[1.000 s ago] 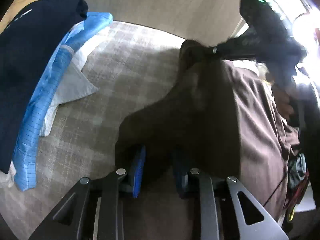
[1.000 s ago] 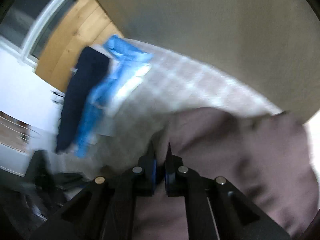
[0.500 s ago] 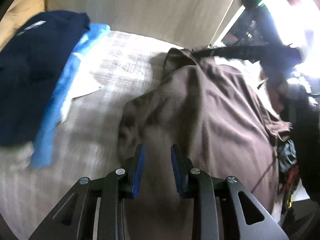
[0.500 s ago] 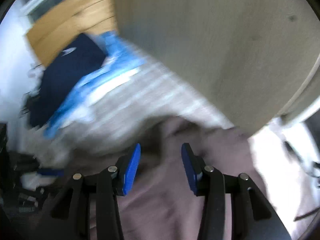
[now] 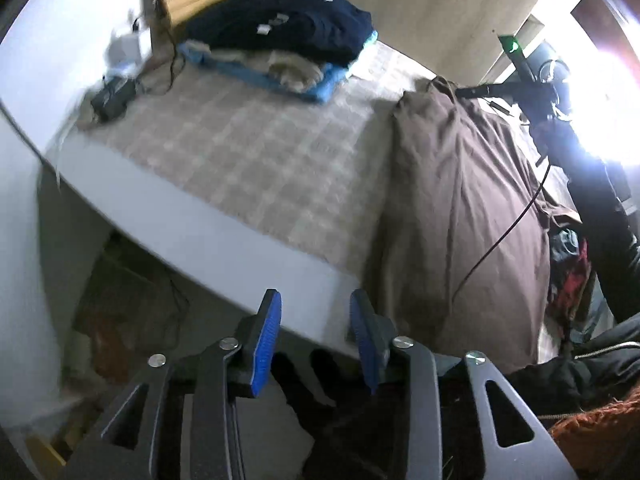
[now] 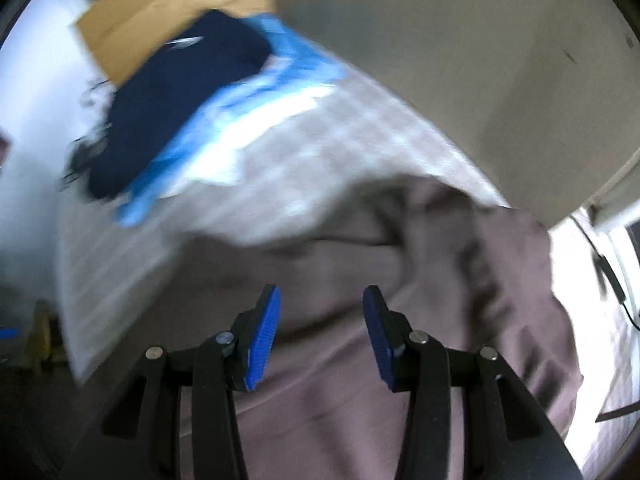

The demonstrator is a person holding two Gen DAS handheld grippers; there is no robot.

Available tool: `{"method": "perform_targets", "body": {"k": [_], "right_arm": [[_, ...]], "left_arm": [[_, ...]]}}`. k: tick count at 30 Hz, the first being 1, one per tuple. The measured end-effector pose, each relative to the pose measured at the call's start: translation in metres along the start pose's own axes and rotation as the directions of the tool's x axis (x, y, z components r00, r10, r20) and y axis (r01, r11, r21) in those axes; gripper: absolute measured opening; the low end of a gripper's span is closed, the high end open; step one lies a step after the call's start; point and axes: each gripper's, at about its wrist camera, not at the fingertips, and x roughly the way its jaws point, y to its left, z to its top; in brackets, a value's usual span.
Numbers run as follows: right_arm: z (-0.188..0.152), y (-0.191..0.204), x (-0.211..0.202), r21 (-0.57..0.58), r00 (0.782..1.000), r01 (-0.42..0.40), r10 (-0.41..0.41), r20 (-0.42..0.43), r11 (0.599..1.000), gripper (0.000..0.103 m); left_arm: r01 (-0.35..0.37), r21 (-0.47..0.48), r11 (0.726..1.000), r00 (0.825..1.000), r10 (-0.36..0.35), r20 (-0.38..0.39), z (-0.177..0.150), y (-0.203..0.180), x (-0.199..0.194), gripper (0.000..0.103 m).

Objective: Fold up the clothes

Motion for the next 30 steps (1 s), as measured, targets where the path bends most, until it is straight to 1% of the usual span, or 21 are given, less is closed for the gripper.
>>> {"method": "perform_targets", "body": {"k": [2, 4, 5, 6, 7, 9, 10, 12, 13, 14, 15, 18, 20, 21, 23, 24, 25, 26, 27, 28, 30], "right_arm": [[-0.003, 0.028, 0.012, -0.050, 0.998, -0.044, 0.042, -0.039, 0.998, 0.047], [-0.007, 0.048, 0.030, -0.078, 0.993, -0.078, 0.071, -0.093, 0.994, 0.047], [-0.009, 0.055, 0.044, -0.080, 0.990, -0.084, 0.074, -0.122, 0.993, 0.047], [-0.010, 0.059, 0.054, -0.080, 0.988, -0.069, 0.057, -0.144, 0.994, 0.047], [-0.011, 0.062, 0.063, -0.081, 0.986, -0.049, 0.035, -0.163, 0.996, 0.047], [-0.006, 0.066, 0.069, -0.086, 0.985, -0.002, -0.013, -0.170, 0.996, 0.047], [-0.001, 0.065, 0.065, -0.076, 0.989, 0.000, -0.012, -0.150, 0.997, 0.047], [0.011, 0.064, 0.054, -0.063, 0.995, 0.002, -0.009, -0.099, 0.998, 0.048], [0.018, 0.065, 0.054, -0.078, 0.995, 0.024, -0.032, -0.095, 0.997, 0.050], [0.024, 0.066, 0.056, -0.095, 0.993, 0.049, -0.059, -0.098, 0.994, 0.058], [0.029, 0.067, 0.061, -0.119, 0.990, 0.078, -0.091, -0.105, 0.990, 0.061], [0.039, 0.067, 0.083, -0.198, 0.972, 0.160, -0.189, -0.141, 0.967, 0.061], [0.040, 0.066, 0.098, -0.248, 0.962, 0.163, -0.210, -0.175, 0.955, 0.061], [0.039, 0.065, 0.104, -0.267, 0.959, 0.155, -0.209, -0.189, 0.951, 0.061], [0.038, 0.063, 0.106, -0.283, 0.968, 0.129, -0.183, -0.173, 0.951, 0.061], [0.037, 0.062, 0.105, -0.292, 0.973, 0.109, -0.163, -0.167, 0.950, 0.057], [0.035, 0.061, 0.104, -0.293, 0.977, 0.077, -0.131, -0.168, 0.953, 0.050], [0.034, 0.060, 0.102, -0.292, 0.981, 0.043, -0.096, -0.170, 0.955, 0.032], [0.032, 0.058, 0.099, -0.288, 0.983, 0.031, -0.082, -0.166, 0.957, 0.023], [0.031, 0.057, 0.096, -0.283, 0.984, 0.026, -0.073, -0.159, 0.959, 0.021], [0.028, 0.052, 0.085, -0.271, 0.989, 0.026, -0.064, -0.131, 0.962, 0.017]], "left_arm": [[0.026, 0.022, 0.999, 1.000, -0.026, -0.017, -0.008, -0.013, 0.024, 0.038], [0.028, 0.063, 0.998, 0.999, -0.025, -0.045, -0.012, -0.027, 0.047, 0.039], [0.018, 0.086, 0.996, 0.998, -0.012, -0.063, -0.014, -0.033, 0.058, 0.040], [0.008, 0.109, 0.994, 0.997, 0.001, -0.080, -0.017, -0.040, 0.068, 0.043], [-0.015, 0.134, 0.991, 0.995, 0.028, -0.091, -0.019, -0.045, 0.077, 0.044], [-0.084, 0.184, 0.979, 0.989, 0.104, -0.104, -0.022, -0.055, 0.092, 0.046], [-0.117, 0.209, 0.971, 0.984, 0.142, -0.108, -0.024, -0.059, 0.100, 0.048], [-0.150, 0.213, 0.965, 0.980, 0.174, -0.096, -0.026, -0.064, 0.103, 0.049], [-0.160, 0.212, 0.964, 0.979, 0.182, -0.087, -0.027, -0.066, 0.103, 0.049], [-0.169, 0.214, 0.962, 0.979, 0.189, -0.079, -0.028, -0.067, 0.103, 0.049], [-0.171, 0.215, 0.962, 0.979, 0.191, -0.073, -0.029, -0.068, 0.103, 0.049], [-0.161, 0.213, 0.964, 0.982, 0.179, -0.067, -0.029, -0.068, 0.104, 0.049], [-0.149, 0.218, 0.965, 0.984, 0.167, -0.068, -0.029, -0.068, 0.104, 0.049], [-0.142, 0.221, 0.965, 0.985, 0.161, -0.069, -0.029, -0.068, 0.104, 0.046], [-0.117, 0.230, 0.966, 0.988, 0.138, -0.074, -0.028, -0.069, 0.104, 0.038], [-0.106, 0.240, 0.965, 0.989, 0.127, -0.074, -0.028, -0.070, 0.104, 0.032], [-0.095, 0.251, 0.963, 0.990, 0.117, -0.074, -0.028, -0.071, 0.104, 0.029], [-0.084, 0.261, 0.962, 0.991, 0.107, -0.074, -0.028, -0.072, 0.103, 0.027], [-0.075, 0.266, 0.961, 0.992, 0.098, -0.075, -0.028, -0.073, 0.103, 0.020], [-0.066, 0.267, 0.961, 0.993, 0.090, -0.076, -0.028, -0.074, 0.101, 0.018], [-0.062, 0.289, 0.955, 0.994, 0.085, -0.065, -0.028, -0.080, 0.095, 0.016]]}}
